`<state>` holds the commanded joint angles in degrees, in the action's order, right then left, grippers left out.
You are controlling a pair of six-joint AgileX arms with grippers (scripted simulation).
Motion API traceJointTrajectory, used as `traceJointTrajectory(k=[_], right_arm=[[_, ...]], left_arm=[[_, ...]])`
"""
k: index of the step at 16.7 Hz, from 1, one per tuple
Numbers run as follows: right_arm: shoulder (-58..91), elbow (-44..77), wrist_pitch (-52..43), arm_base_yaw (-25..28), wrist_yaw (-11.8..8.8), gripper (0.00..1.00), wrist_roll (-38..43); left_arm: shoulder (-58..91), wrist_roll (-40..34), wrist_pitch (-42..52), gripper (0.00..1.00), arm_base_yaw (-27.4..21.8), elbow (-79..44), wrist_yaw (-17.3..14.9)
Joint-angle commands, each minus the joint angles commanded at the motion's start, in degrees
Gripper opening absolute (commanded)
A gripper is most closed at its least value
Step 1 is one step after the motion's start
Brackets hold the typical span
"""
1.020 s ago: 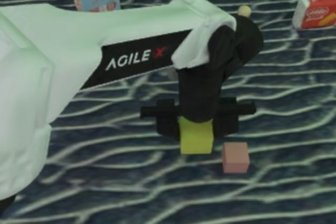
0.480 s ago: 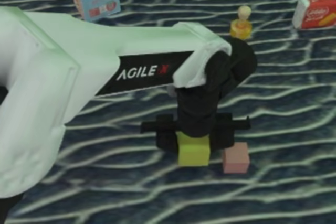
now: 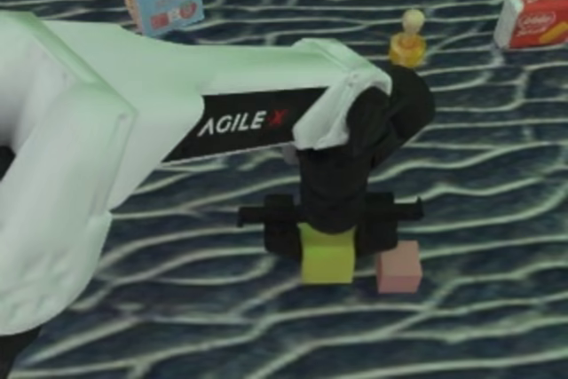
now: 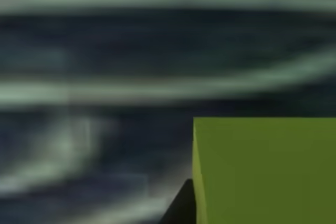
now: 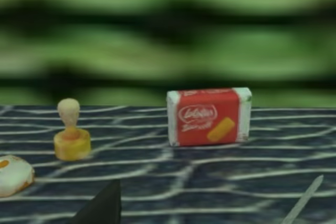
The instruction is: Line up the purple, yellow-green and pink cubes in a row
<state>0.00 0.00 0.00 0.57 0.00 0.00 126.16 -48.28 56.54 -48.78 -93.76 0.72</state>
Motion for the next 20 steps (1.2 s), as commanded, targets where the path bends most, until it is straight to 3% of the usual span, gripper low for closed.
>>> traceJointTrajectory(k=[4, 5, 14, 20], right_arm=[[0.0, 0.0, 0.0, 0.0, 0.0, 1.00, 0.0], [0.0, 0.0, 0.0, 0.0, 0.0, 1.00, 0.0], [0.0, 0.0, 0.0, 0.0, 0.0, 1.00, 0.0], [0.0, 0.0, 0.0, 0.0, 0.0, 1.00, 0.0]], left_arm=[[0.0, 0.0, 0.0, 0.98, 0.0, 0.0, 0.0], [0.0, 0.0, 0.0, 1.00, 0.0, 0.0, 0.0], [-0.1, 0.0, 0.2, 1.00, 0.0, -0.2, 0.0], [-2.5, -0.3, 10.6, 1.00, 0.7, -7.7, 0.1]])
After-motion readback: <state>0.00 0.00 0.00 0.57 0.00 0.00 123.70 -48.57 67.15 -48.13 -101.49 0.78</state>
